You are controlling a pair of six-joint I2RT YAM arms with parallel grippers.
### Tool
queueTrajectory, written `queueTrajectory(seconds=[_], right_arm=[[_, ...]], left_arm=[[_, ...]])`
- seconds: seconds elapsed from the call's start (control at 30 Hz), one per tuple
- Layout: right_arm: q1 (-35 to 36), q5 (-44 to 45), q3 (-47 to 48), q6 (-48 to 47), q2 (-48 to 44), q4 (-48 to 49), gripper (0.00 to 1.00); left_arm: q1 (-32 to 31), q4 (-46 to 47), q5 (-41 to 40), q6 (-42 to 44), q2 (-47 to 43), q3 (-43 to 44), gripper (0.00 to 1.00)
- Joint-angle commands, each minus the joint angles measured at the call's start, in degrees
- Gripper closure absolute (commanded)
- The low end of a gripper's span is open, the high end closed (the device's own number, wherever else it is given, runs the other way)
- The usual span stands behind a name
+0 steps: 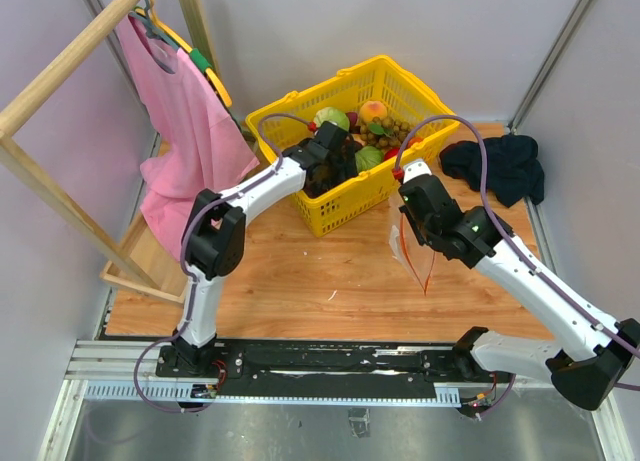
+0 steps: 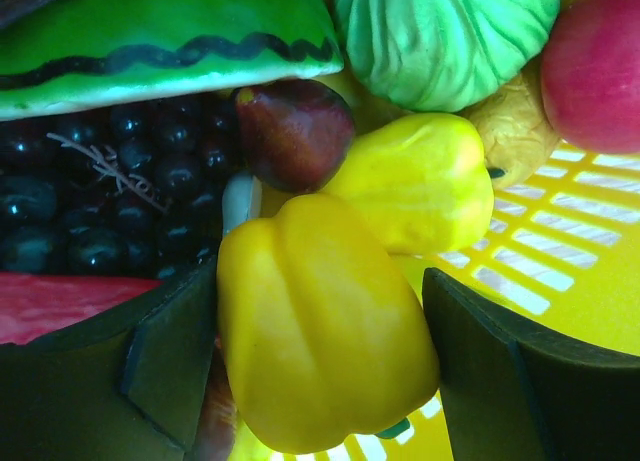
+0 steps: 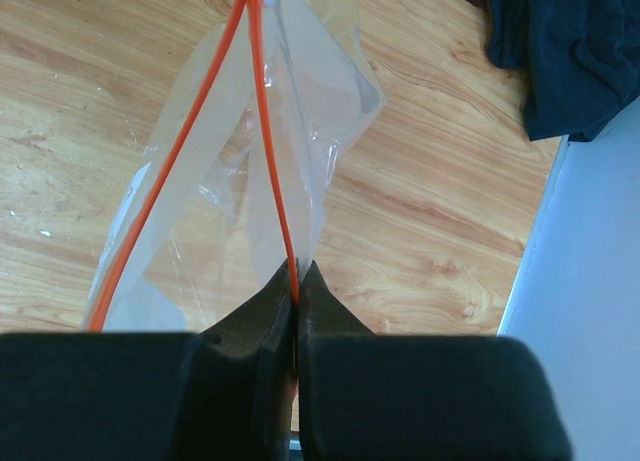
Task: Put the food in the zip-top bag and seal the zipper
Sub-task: Pick up the fake vegetable from the bin.
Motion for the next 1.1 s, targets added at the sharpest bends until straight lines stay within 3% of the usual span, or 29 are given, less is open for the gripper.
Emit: queueTrajectory(seconds=[0.0,0.13,0.47,1.07], right_arm=[[0.5,0.1,-0.4,0.7,-1.1,0.4,0.97],[0.5,0.3,-0.2,0.9,-1.1,0.4,0.97],[0.5,-1.2,1.5,1.7,0.5,0.0,0.98],[0.5,-8.7,4.1,3.0,5.0,2.6,0.99]], left_arm=[[0.1,-0.8,-1.7,1.8,-5.4,-3.1,0.41],[0.1,2.3,-1.3,2.7,-9.4,-5.6,0.48],[0.0,14.8,-0.2,5.7,-23.3,-16.1,0.55],[-5.8,37.3,5.5,9.8,-44.8,-35.0,0.57]])
